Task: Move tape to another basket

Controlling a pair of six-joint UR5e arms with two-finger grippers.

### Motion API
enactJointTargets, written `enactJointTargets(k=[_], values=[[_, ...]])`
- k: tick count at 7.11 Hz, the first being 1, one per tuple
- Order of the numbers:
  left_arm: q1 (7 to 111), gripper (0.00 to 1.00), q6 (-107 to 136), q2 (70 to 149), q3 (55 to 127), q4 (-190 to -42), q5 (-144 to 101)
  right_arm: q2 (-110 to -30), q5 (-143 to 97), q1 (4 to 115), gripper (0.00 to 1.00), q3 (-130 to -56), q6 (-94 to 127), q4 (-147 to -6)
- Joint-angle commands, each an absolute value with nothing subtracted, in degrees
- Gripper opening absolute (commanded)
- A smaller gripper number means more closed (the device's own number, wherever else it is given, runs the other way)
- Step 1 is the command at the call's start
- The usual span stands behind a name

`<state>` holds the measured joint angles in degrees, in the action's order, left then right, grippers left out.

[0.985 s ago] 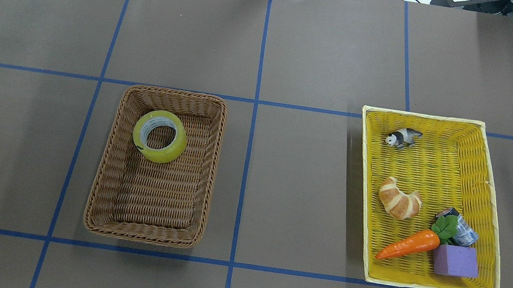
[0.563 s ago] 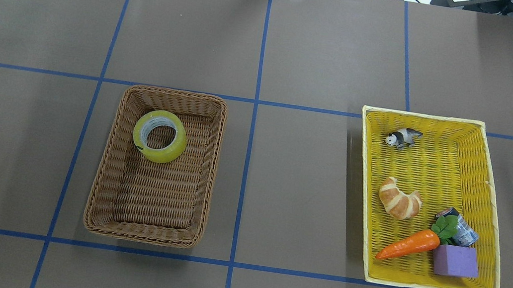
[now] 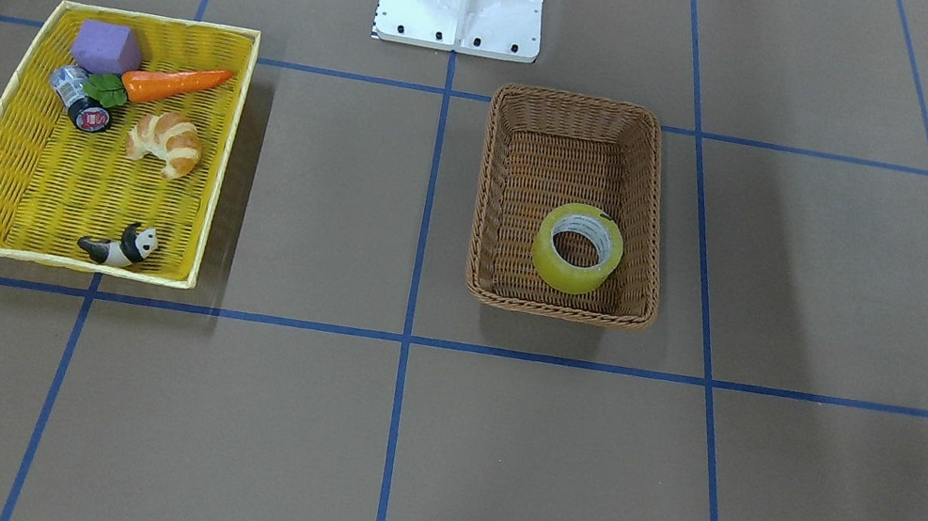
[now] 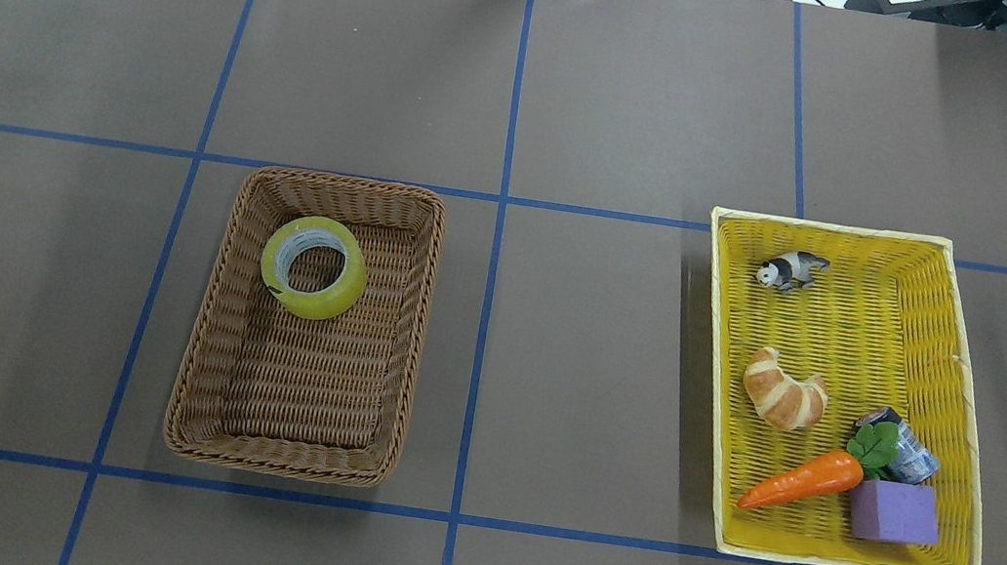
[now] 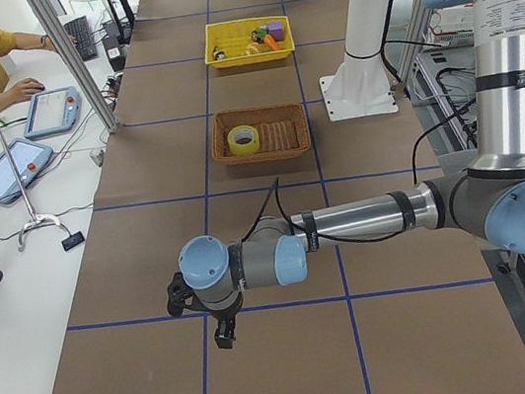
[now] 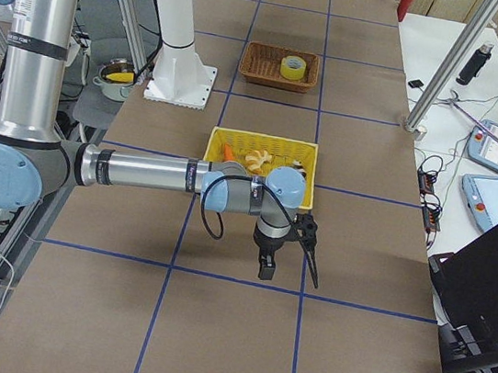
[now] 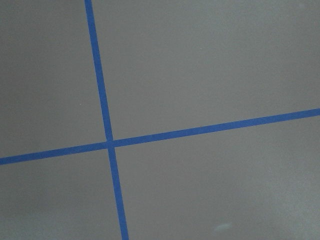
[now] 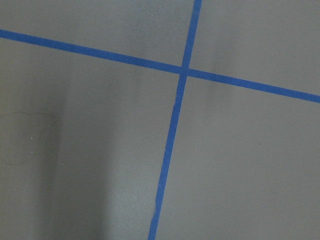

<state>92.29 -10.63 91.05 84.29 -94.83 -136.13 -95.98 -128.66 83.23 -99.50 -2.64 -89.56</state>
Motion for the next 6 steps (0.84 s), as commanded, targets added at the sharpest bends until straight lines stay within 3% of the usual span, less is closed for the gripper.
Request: enactJointTargets(k=[1,6], values=[[92.3,0.99,-10.6,91.1,84.3,-94.8,-136.1,-96.0,-128.7,83.2,1.0,-99.5,-2.6,-89.6],[92.3,0.99,-10.6,91.1,84.3,-94.8,-136.1,-96.0,-128.8,83.2,1.0,-99.5,-2.5,-89.6]])
